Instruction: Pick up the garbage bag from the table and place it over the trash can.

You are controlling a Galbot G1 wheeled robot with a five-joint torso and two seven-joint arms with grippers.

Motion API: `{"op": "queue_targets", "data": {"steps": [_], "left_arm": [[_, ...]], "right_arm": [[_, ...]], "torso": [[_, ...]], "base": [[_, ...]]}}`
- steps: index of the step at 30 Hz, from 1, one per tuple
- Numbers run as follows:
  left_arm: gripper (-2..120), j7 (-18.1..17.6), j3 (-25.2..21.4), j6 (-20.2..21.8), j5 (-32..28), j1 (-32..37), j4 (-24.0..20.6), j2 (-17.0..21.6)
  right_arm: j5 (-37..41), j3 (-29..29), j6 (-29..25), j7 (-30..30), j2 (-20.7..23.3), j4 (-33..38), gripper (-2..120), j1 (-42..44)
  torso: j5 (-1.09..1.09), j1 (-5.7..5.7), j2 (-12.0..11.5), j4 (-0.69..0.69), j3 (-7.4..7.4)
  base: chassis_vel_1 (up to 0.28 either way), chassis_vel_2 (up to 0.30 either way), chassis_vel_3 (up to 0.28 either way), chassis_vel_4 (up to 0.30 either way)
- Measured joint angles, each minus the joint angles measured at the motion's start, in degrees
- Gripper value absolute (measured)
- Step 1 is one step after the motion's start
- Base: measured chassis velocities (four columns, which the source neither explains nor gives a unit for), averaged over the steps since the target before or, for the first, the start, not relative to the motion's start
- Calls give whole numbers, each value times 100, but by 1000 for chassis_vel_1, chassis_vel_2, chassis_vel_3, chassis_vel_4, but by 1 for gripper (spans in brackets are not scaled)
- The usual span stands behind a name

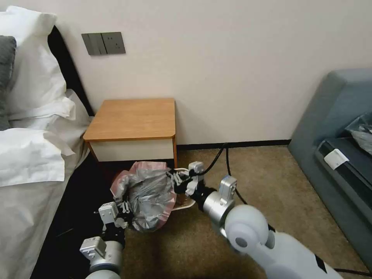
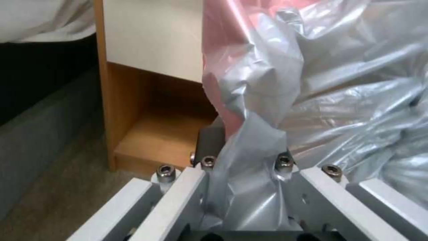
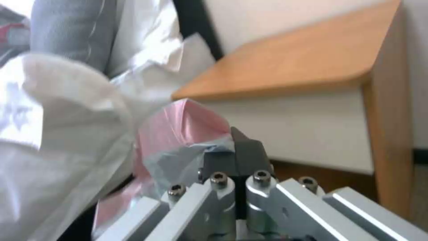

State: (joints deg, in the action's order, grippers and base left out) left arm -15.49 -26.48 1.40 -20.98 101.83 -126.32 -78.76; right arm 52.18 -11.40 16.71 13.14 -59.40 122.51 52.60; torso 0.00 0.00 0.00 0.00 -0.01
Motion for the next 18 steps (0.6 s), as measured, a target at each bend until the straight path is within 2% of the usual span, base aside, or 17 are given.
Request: {"op": "queue_targets", "data": {"steps": [9,12,18], "left_arm": [[7,405,-3,-166,66,66,-37,-3],[7,607,-29,-292,26,76,-56,-45],[7,715,-72,-396,-80,81,-94,-105]], "right_arm": [[332,109,351,224,75,-237,0,-718],[409,95,749,343,194,-391,0,-1038],[583,121,1200,398,430,-500,0,-1306]], "torso": [[0,0,0,0,1],[0,0,0,0,1],[0,0,0,0,1]], "base": [[0,0,0,0],[0,0,0,0],[0,0,0,0]]}}
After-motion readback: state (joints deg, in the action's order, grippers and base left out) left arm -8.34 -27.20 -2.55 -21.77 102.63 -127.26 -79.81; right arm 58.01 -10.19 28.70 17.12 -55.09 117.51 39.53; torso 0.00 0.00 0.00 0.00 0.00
